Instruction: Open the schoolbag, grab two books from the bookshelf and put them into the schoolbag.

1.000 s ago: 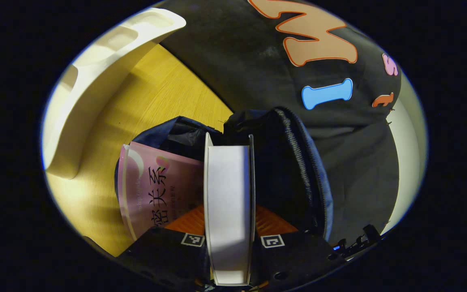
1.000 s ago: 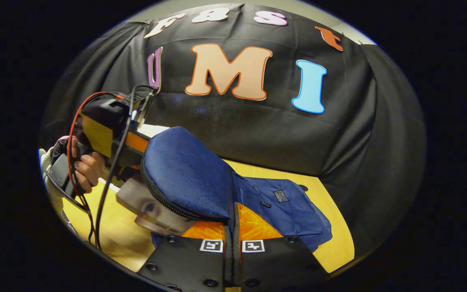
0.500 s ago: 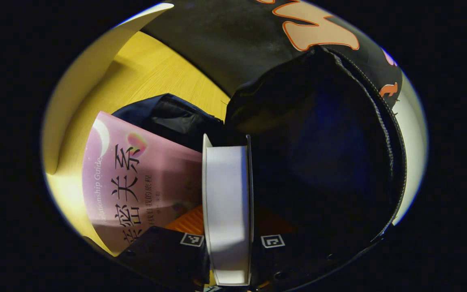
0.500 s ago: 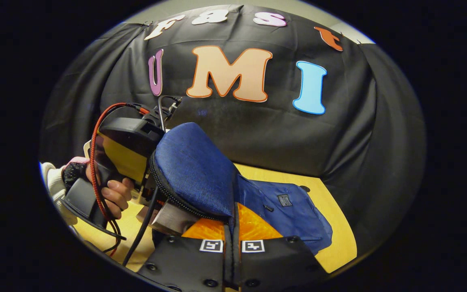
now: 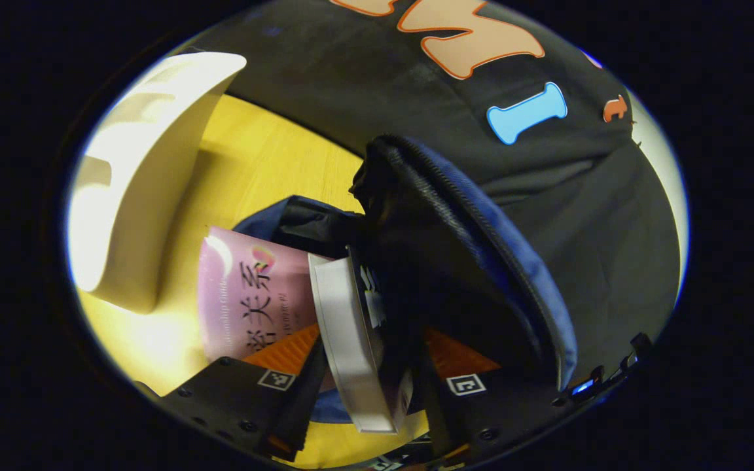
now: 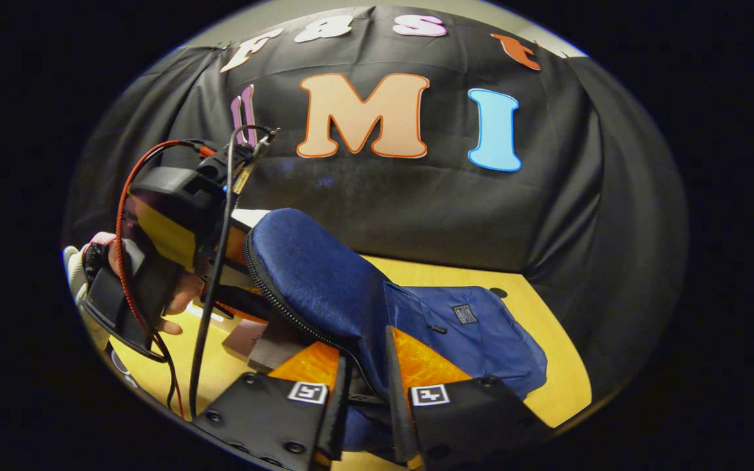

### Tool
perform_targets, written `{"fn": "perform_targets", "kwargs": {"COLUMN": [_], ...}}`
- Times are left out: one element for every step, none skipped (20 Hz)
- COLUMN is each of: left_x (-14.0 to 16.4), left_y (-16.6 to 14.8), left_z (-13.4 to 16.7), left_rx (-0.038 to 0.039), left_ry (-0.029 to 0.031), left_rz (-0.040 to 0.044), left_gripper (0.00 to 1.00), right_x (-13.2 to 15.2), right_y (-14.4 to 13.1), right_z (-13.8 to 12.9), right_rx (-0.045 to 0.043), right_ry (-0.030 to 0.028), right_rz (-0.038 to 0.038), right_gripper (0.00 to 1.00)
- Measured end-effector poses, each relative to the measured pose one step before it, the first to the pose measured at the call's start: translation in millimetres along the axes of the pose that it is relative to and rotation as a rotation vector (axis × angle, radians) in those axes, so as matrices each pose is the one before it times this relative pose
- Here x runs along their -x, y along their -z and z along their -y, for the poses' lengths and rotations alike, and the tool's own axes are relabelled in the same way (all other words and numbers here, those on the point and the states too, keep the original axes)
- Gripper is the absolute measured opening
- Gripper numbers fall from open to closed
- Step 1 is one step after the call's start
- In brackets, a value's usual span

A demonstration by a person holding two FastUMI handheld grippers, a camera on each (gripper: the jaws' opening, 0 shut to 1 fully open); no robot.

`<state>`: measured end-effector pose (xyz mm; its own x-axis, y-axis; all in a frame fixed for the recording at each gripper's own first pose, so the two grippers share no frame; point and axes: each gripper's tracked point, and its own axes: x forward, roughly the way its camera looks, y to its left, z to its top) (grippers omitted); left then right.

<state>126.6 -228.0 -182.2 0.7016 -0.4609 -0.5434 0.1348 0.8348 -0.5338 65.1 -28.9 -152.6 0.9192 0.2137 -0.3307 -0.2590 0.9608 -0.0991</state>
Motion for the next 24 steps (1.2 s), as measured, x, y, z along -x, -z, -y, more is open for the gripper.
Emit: {"fn": "perform_targets", "kwargs": {"left_x": [7.68, 8.56, 8.28, 8.76, 9.66, 10.22, 10.25, 8.79, 10.03, 8.08, 12.31, 8.85, 11.66, 6.01, 8.98, 10.23, 10.68, 8.62, 8.59, 8.48, 7.21, 5.63, 6.04, 4.16], "left_y": [1.93, 1.28, 2.46, 1.3, 0.93, 2.33, 0.47, 0.44, -0.37, 1.06, -1.02, -1.65, -3.4, -2.18, -2.79, -6.64, -8.2, -8.35, -10.17, -11.41, -14.62, -12.04, -10.45, -11.14], "left_z": [-3.07, -2.41, -2.23, -1.2, -4.94, -4.18, -3.08, -3.04, -7.62, -10.88, -16.28, -7.49, -4.13, 0.36, -2.8, -5.84, -8.32, -9.71, -8.44, -8.79, -11.22, -8.95, -10.22, -10.24], "left_rx": [-0.02115, -0.01736, -0.01325, -0.01719, -0.01954, -0.01915, -0.01981, -0.02045, -0.03373, -0.0471, -0.06903, -0.0313, -0.0122, -0.00169, 0.00364, 0.00406, 0.00359, 0.00545, 0.00671, 0.00988, 0.00931, 0.00042, -0.00628, -0.0086], "left_ry": [-0.00513, -0.00375, -0.00525, -0.01319, -0.01524, -0.01771, -0.01622, -0.02209, -0.03949, -0.05252, -0.07948, -0.03692, -0.01766, -0.00375, -0.00863, -0.01337, -0.02177, -0.02482, -0.02284, -0.02144, -0.02384, -0.01778, -0.01882, -0.02067], "left_rz": [0.00069, 0.00274, 0.00292, 0.00612, 0.00886, 0.01123, 0.01102, 0.01599, 0.01474, 0.01441, 0.02689, 0.01992, 0.02299, 0.01377, 0.02073, 0.02873, 0.03079, 0.0331, 0.03296, 0.03713, 0.04334, 0.03304, 0.02845, 0.03333], "left_gripper": [0.82, 0.78, 0.85, 0.85, 0.74, 0.82, 0.84, 0.86, 0.92, 0.95, 0.95, 0.95, 0.95, 0.95, 0.95, 0.95, 0.95, 0.95, 0.95, 0.95, 0.95, 0.95, 0.95, 0.95], "right_x": [3.57, 6.45, 4.95, 6.59, 4.26, 4.8, 5.76, 5.22, 3.94, 6.71, 2.38, 3.13, 1.04, -0.67, -0.14, -0.82, -0.16, -0.31, -0.57, 0.34, -0.9, -0.36, -1.45, -1.22], "right_y": [3.7, 3.06, 2.67, 1.49, 2.47, 0.0, -1.25, -0.84, -1.39, -9.84, -5.69, -12.63, -8.9, -11.22, -9.68, -10.62, -14.11, -10.73, -11.92, -10.53, -10.64, -10.48, -10.13, -9.86], "right_z": [0.38, -3.02, -1.07, -1.79, -2.22, -1.07, 0.06, -1.95, -0.39, 1.54, 1.42, -1.95, -0.03, -0.27, -0.55, -1.85, -3.42, -4.65, -4.87, -5.34, -5.06, -5.25, -4.96, -5.99], "right_rx": [-0.01315, -0.00925, 0.00157, 0.0062, 0.01035, 0.00776, 0.00178, -0.00656, -0.00871, -0.01149, -0.01696, -0.01742, -0.00413, 0.00143, 0.00459, 0.00408, 0.00098, 0.0005, 0.00294, 0.00331, 0.00169, -0.00052, -0.00378, -0.00704], "right_ry": [-0.00254, -0.01167, -0.00287, -0.00484, -0.0005, 0.00164, 0.00301, -0.00102, 0.00292, 0.01388, 0.01513, 0.00708, 0.00862, 0.00812, 0.00841, 0.00589, 0.00493, -0.00076, -0.00104, -0.00059, 0.0003, -0.00061, 0.0007, -0.00072], "right_rz": [-0.0089, -0.00798, -0.00552, -0.00543, -0.0038, 0.00068, 0.00145, -0.00303, 0.00336, 0.00827, 0.02145, 0.02408, 0.02028, 0.02241, 0.02129, 0.02296, 0.03089, 0.02307, 0.0223, 0.02045, 0.01905, 0.01801, 0.01665, 0.01648], "right_gripper": [0.32, 0.41, 0.61, 0.64, 0.67, 0.67, 0.67, 0.67, 0.78, 0.88, 0.99, 0.98, 0.98, 0.98, 0.98, 0.99, 0.98, 0.98, 0.98, 0.98, 0.98, 1.0, 0.99, 0.99]}}
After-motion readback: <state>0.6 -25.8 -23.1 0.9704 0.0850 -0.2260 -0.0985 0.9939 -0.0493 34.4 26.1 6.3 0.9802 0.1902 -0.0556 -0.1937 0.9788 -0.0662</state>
